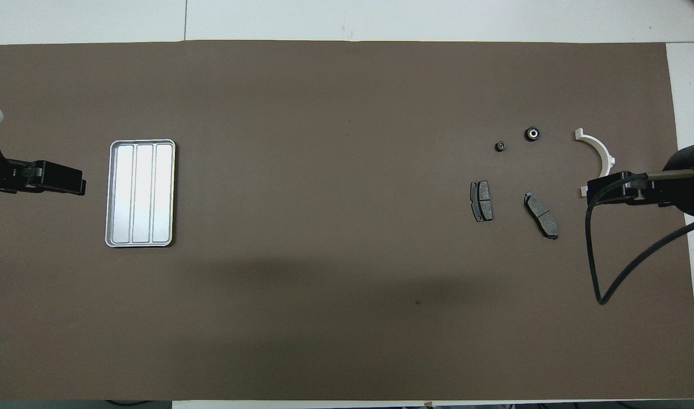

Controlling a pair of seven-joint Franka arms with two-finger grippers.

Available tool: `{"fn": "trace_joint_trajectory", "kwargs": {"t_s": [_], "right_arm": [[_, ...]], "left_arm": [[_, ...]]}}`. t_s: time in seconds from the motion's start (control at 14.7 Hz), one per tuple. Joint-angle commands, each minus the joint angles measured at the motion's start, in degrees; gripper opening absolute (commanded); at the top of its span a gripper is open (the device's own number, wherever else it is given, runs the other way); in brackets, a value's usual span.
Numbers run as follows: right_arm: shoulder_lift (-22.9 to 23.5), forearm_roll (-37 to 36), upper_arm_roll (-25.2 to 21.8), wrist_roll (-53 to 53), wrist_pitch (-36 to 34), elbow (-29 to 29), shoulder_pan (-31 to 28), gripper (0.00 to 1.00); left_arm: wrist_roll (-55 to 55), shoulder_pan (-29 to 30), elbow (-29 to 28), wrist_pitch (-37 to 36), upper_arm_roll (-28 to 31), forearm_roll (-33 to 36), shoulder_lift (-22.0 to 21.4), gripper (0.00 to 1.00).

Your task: Place bearing gear from tray to pile

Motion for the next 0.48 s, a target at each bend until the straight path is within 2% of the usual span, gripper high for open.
{"fn": "trace_joint_trajectory", "kwargs": {"t_s": [0.0,0.41], "right_arm": [[-0.58,-0.89,0.57,-0.85,0.57,-0.4,-0.64,1.0],[-0.75,-0.63,0.48,-0.86,0.66,-0.31,-0.99,1.0]], "left_arm": [[-0.56,-0.28,-1.83,1.3,0.17,-1.02,-1.7,1.0],[-0.39,-0.37,-1.74,1.04,-0.01,-1.02,-1.79,1.0]]}}
